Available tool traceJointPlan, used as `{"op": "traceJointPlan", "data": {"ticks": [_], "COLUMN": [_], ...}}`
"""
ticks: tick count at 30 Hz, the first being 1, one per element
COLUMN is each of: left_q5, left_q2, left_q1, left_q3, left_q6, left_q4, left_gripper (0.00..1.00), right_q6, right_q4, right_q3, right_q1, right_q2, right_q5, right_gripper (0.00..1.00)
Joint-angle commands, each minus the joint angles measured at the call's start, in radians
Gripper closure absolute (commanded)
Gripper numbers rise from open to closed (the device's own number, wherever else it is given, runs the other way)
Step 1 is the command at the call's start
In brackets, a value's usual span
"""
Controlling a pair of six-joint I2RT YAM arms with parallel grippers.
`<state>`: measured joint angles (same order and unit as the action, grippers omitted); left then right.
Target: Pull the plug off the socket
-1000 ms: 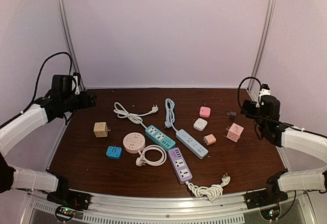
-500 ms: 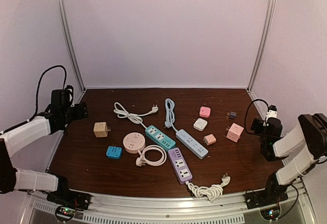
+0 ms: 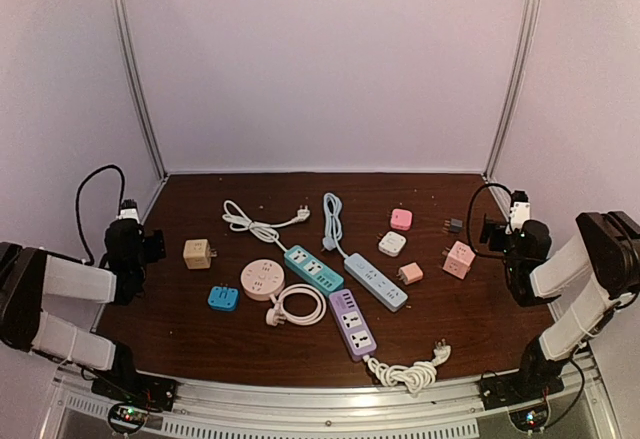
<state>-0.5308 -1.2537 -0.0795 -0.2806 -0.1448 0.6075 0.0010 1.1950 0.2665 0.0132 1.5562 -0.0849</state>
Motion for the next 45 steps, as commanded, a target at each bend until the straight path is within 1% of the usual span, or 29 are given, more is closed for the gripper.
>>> {"op": "traceJointPlan", "data": {"ticks": [1,3,5,6,8,9,12,13,14,15,16,17,18,20,22,45], "left_q5": [0.020,0.047,0.037,0.054,0.100,0.110,0.221,0.236,0.236,0.234,0.223,0.223,0.244,0.274,0.275,0.271], "left_q2": [-0.083,-0.124,-0.186,-0.210,-0.201,-0.215,-0.244,-0.275,-0.318,-0.323,-0.297,-0.296,-0.313,-0.307,-0.315,-0.315], "left_q1": [0.006,0.007,0.007,0.005,0.006,0.005,0.006,0.006,0.005,0.006,0.005,0.005,0.004,0.005,0.005,0.005], "left_q3": [0.008,0.020,0.043,0.051,0.028,0.023,0.028,0.053,0.074,0.080,0.066,0.048,0.035,0.004,-0.024,-0.025], "left_q6": [0.060,0.060,0.042,0.065,0.067,0.076,0.118,0.128,0.134,0.132,0.121,0.124,0.133,0.135,0.157,0.159], "left_q4": [0.321,0.400,0.510,0.572,0.499,0.511,0.545,0.601,0.733,0.730,0.661,0.633,0.642,0.564,0.533,0.529], "left_gripper": [0.02,0.02,0.02,0.02,0.02,0.02,0.03,0.02,0.02,0.02,0.02,0.02,0.02,0.02,0.02,0.02], "right_q6": [-0.021,-0.021,-0.021,-0.020,-0.020,-0.019,-0.019,-0.019,-0.019,-0.019,-0.019,-0.019,-0.019,-0.020,-0.019,-0.021], "right_q4": [0.025,0.024,0.025,0.022,0.023,0.022,0.021,0.020,0.021,0.021,0.021,0.021,0.021,0.021,0.020,0.019], "right_q3": [0.006,0.005,0.007,0.007,0.008,0.008,0.008,0.008,0.008,0.008,0.008,0.008,0.008,0.009,0.010,0.009], "right_q1": [0.004,0.004,0.004,0.004,0.004,0.004,0.004,0.005,0.004,0.004,0.004,0.004,0.004,0.004,0.004,0.004], "right_q2": [0.000,-0.001,0.001,0.001,0.001,0.001,0.001,0.000,0.001,0.001,0.001,0.001,0.000,0.001,0.001,0.001], "right_q5": [0.032,0.032,0.033,0.036,0.036,0.036,0.038,0.039,0.038,0.039,0.038,0.039,0.039,0.039,0.039,0.038], "right_gripper": [0.00,0.00,0.00,0.00,0.00,0.00,0.00,0.00,0.00,0.00,0.00,0.00,0.00,0.00,0.00,0.00]}}
